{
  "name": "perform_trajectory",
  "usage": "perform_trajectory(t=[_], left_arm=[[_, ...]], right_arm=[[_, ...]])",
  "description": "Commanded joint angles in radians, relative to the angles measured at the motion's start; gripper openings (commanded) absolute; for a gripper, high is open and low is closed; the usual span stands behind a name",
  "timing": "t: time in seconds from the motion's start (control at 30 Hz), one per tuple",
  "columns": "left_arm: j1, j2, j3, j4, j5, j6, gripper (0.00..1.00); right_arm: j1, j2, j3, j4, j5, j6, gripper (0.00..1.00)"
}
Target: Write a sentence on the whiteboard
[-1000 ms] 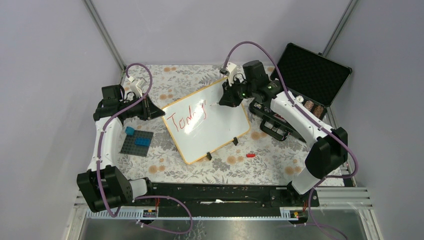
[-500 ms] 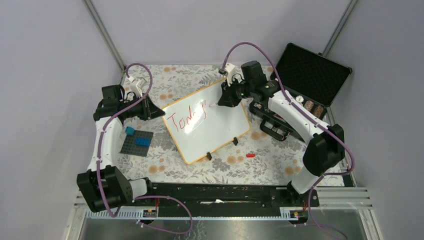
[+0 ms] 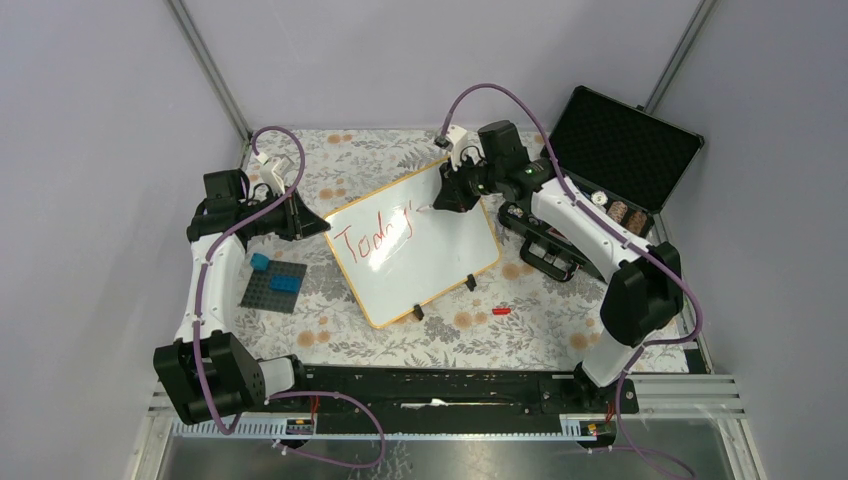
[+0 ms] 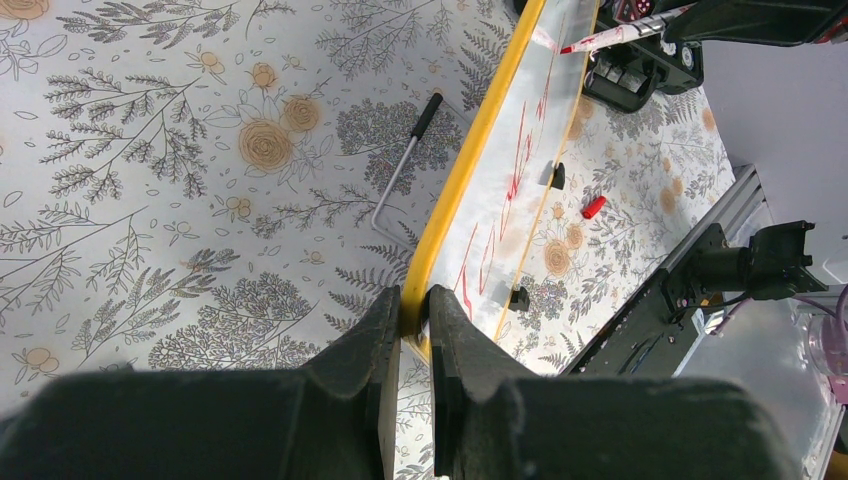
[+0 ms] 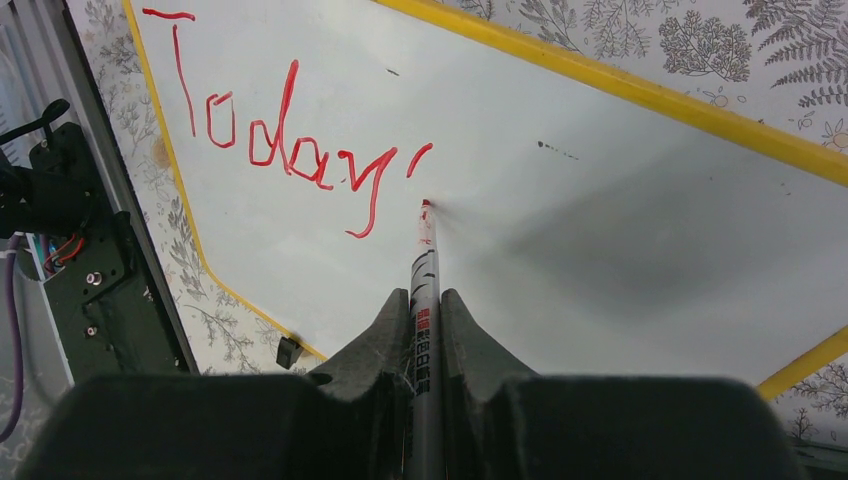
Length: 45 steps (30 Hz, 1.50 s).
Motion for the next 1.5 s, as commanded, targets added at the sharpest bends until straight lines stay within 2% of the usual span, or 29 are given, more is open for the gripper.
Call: perform_trajectory(t=[0.0, 1.03, 1.47], left_arm=[[-0.014, -0.010, -0.010, 0.019, -0.026, 0.016, 0.00], [-0.018, -0.006, -0.014, 0.019, -0.035, 0.017, 0.00], [-0.019, -0.007, -0.014, 0.020, -0.042, 0.018, 0.00]], right_arm=[[-0.001, 0.015, 0.054, 0.036, 0.004, 0.008, 0.00], [0.025, -0.022, -0.045, 0.028, 0.012, -0.031, 0.00], [-0.005, -0.046, -0.048, 0.016, 0.037, -0.046, 0.00]])
